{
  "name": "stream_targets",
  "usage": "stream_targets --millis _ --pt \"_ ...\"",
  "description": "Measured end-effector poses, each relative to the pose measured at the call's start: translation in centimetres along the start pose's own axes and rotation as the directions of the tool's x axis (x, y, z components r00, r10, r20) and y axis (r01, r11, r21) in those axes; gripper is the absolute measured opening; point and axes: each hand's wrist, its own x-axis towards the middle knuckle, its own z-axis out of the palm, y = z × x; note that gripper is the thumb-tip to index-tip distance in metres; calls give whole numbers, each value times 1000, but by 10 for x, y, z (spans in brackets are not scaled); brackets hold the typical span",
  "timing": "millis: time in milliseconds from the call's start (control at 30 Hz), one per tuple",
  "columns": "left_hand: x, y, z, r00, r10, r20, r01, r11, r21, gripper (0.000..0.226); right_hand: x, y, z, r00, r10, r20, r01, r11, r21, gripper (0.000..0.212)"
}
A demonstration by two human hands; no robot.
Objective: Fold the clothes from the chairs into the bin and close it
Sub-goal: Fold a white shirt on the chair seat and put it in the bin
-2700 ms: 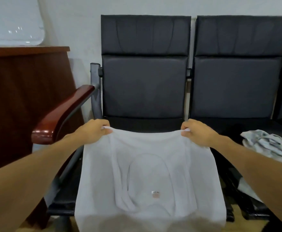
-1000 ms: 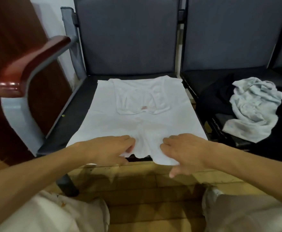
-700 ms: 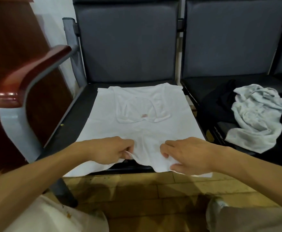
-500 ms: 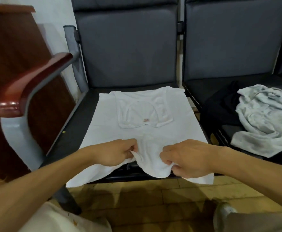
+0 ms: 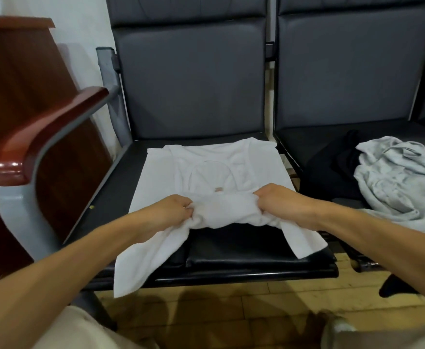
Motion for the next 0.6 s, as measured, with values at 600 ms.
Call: stream_targets --millis 600 --pt "-11 -40 -44 935 291 -202 -185 888 420 19 43 45 -37 884 139 -447 8 950 312 13"
